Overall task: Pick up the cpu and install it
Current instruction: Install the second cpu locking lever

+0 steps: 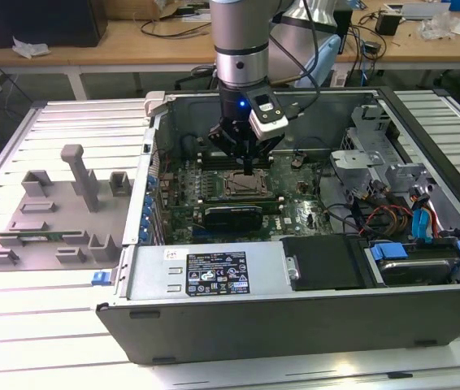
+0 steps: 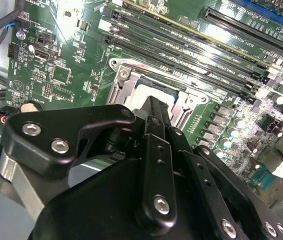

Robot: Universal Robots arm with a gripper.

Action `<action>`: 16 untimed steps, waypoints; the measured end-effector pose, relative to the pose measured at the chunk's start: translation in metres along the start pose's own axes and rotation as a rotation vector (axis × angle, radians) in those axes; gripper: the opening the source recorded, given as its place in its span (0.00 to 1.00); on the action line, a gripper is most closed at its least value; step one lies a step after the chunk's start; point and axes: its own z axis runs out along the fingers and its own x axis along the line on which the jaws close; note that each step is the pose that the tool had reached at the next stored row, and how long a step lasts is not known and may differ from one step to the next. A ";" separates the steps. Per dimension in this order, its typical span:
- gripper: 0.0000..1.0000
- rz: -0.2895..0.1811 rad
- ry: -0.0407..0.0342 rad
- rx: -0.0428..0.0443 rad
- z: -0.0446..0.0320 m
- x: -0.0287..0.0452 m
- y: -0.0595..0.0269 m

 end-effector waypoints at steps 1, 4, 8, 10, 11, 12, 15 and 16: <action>0.11 0.000 0.0000 0.0001 -0.0001 0.0000 0.0000; 0.11 0.000 0.0002 0.0006 -0.0003 -0.0001 -0.0006; 0.11 0.000 0.0001 0.0003 0.0003 -0.0011 -0.0068; 0.11 0.000 0.0001 0.0003 0.0006 -0.0017 -0.0107; 0.11 0.000 0.0001 0.0003 0.0007 -0.0021 -0.0131; 0.11 0.000 0.0001 0.0003 0.0009 -0.0023 -0.0147; 0.11 0.000 0.0001 0.0003 0.0013 -0.0031 -0.0199; 0.11 0.000 0.0001 0.0002 0.0016 -0.0035 -0.0229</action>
